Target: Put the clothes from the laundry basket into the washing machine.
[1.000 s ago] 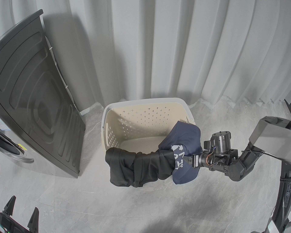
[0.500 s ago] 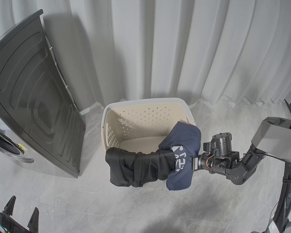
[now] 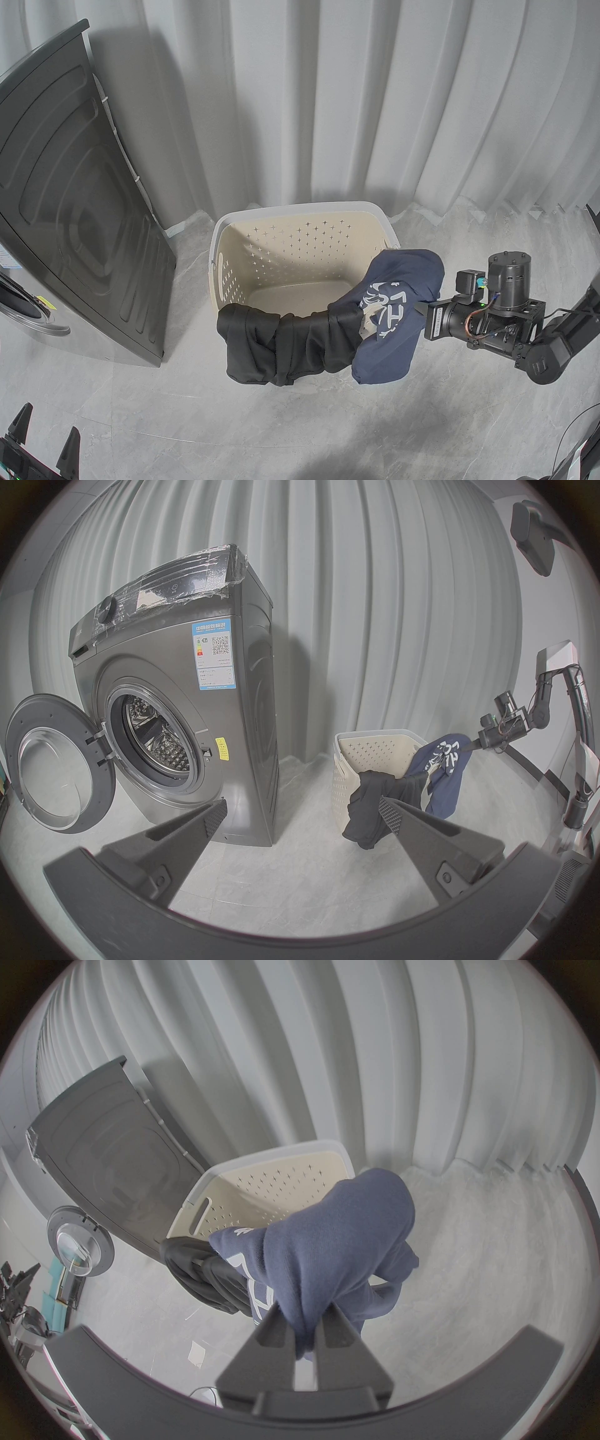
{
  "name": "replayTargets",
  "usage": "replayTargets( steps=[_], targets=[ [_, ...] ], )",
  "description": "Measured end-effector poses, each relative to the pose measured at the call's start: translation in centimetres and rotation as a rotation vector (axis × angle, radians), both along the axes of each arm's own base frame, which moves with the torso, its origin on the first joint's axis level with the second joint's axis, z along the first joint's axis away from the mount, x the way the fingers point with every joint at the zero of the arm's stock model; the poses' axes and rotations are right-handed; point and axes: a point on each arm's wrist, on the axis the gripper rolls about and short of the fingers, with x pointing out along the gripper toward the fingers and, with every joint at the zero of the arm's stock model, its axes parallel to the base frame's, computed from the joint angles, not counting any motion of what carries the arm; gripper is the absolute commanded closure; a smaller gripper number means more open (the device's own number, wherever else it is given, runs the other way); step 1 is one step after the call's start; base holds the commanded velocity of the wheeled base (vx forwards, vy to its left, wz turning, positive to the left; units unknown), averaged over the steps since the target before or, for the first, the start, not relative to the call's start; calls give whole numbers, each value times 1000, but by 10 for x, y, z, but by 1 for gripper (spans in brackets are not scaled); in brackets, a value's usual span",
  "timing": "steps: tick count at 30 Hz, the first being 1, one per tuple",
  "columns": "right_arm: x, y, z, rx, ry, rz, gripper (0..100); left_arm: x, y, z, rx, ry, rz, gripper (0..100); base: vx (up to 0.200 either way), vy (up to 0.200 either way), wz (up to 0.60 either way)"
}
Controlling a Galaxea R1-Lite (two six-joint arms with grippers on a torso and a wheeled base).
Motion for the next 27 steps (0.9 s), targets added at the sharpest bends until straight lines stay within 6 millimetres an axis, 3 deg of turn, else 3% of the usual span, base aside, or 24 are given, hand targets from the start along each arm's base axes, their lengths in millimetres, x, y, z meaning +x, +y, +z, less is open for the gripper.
replayTargets(
  steps=[6, 15, 20, 27],
  targets=[
    [-26, -4, 32, 32, -97, 3, 100, 0, 0, 0, 0, 0, -1, 0, 0, 0, 0],
    [-82, -20, 86, 83, -266, 35, 100, 0, 0, 0, 7, 0, 0, 0, -44, 0, 0],
    [-106, -27, 102, 76, -318, 67, 100, 0, 0, 0, 8, 0, -2, 0, -200, 0, 0],
    [-128, -37, 107, 87, -331, 90, 100, 0, 0, 0, 5, 1, -6, 0, -200, 0, 0]
  ],
)
